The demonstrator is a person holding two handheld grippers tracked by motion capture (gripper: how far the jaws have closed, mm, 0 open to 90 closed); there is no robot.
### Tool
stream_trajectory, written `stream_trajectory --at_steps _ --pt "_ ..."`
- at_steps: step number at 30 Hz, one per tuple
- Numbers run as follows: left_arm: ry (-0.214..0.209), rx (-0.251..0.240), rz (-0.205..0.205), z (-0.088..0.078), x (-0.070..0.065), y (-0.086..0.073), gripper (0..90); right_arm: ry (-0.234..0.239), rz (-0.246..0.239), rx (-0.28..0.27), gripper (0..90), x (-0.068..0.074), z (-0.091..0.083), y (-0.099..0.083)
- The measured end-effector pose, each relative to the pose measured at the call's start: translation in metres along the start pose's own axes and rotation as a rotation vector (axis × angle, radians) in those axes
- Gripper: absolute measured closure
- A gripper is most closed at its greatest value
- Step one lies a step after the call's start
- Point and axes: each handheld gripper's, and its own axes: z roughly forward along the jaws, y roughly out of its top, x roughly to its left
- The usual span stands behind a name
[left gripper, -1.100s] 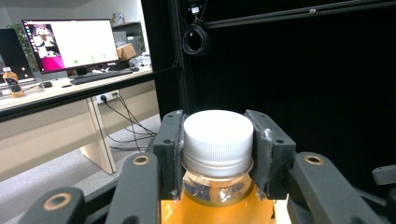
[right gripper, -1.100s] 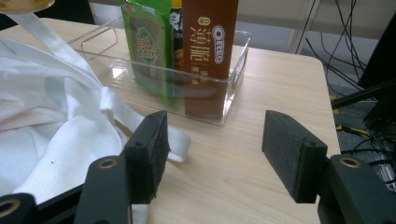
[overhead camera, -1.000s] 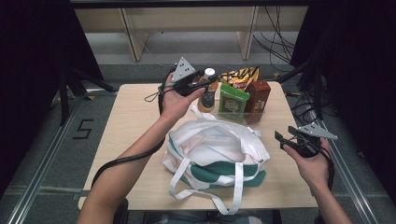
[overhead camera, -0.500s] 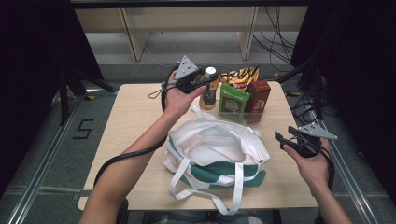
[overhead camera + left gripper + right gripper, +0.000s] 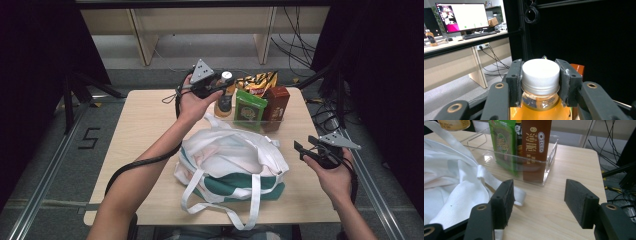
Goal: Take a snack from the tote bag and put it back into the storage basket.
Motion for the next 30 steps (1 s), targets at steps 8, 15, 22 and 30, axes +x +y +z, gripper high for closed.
stream_trajectory --at_steps 8,15,22,30 --pt "0.004 0.004 -0.002 0.006 0.003 -0.001 58.9 -0.023 0.006 -0.018 41.6 0.000 0.000 0.000" --pt "0.011 0.011 -0.006 0.010 0.006 -0.004 58.9 -0.018 0.018 -0.016 41.6 0.001 0.000 -0.001" --pt "0.017 0.029 -0.010 0.016 0.010 -0.010 58.9 -0.021 0.006 -0.026 41.6 0.000 0.000 -0.001" --pt "0.026 0.041 -0.016 0.020 0.013 -0.015 58.9 -0.020 0.005 -0.024 41.6 0.000 0.000 -0.001"
